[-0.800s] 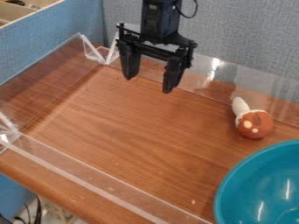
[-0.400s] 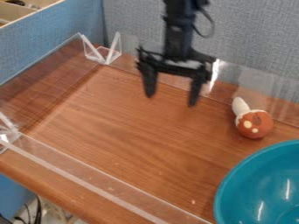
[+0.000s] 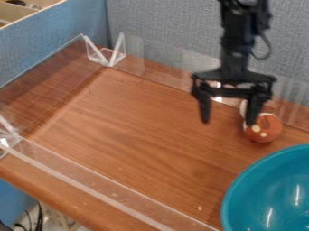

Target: Remove the mushroom from inside the blue bowl and put it on the table

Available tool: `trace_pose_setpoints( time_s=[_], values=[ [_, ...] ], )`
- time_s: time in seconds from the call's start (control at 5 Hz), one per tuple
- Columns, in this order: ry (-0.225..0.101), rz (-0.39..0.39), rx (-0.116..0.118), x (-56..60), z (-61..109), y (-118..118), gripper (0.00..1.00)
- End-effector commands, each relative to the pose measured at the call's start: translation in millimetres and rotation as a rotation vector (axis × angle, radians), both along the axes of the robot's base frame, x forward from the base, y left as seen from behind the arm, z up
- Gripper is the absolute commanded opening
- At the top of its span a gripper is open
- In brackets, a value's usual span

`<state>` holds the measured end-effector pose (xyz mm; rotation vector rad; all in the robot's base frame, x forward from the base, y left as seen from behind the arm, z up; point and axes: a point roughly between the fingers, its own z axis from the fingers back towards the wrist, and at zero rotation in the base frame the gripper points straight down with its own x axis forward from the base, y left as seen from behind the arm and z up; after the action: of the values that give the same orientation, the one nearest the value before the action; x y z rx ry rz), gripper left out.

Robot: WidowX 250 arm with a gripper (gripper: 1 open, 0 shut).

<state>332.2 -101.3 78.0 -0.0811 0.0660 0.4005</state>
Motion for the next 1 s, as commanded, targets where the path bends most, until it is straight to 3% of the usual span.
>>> trace_pose_setpoints(
  time_s=[0.0,0.4,0.6,0.8],
  values=[
    [-0.087,0.135,-0.022,22.0,9.6,-17,1.0],
    [-0.103,0.194,-0.025,29.3,-23.6,-51,1.0],
    [-0.104,0.181,-0.022,33.9,-27.6,-44,1.0],
    [-0.127,0.169,-0.029,36.4,-17.9,-34,1.0]
  ],
)
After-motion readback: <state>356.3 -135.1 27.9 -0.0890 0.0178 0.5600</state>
